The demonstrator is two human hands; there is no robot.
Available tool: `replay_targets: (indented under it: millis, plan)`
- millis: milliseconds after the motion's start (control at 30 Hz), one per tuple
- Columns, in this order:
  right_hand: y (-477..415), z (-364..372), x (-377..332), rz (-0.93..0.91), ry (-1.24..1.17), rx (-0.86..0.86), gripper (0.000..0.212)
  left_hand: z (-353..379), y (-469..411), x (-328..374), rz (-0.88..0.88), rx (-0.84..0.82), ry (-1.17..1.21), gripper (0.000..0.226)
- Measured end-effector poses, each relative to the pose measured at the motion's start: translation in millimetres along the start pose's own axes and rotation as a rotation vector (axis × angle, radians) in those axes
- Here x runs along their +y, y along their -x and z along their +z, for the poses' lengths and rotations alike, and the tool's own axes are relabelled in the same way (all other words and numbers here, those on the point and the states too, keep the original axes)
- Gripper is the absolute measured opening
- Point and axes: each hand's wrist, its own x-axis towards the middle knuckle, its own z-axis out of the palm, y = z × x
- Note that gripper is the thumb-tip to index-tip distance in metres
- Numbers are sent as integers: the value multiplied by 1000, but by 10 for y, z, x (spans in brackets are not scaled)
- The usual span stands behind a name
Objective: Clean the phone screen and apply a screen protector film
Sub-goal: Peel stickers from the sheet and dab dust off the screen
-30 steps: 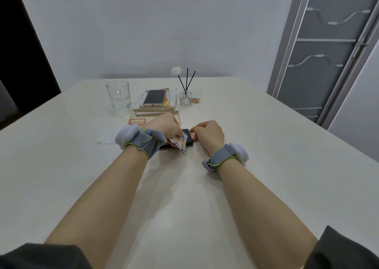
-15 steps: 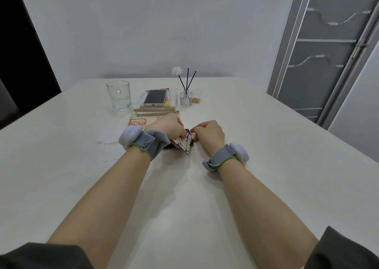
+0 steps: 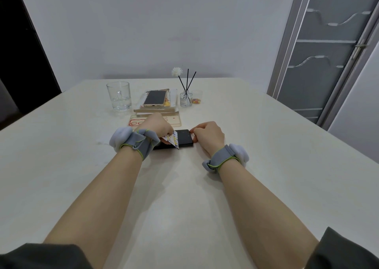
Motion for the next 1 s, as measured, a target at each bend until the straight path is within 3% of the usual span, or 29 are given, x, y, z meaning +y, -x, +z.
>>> replay_targets:
  millis: [233,733,1000]
  plan:
    - [7,-7,-11,7,14,-1,32,142,-66,37,41,28,95,42]
    - [-4,0,-14,14,20,2,30,90,-96,60,41,48,33,12]
    - [-14,9,-17,18,37,10,30,186,-102,92,56,22,91,16]
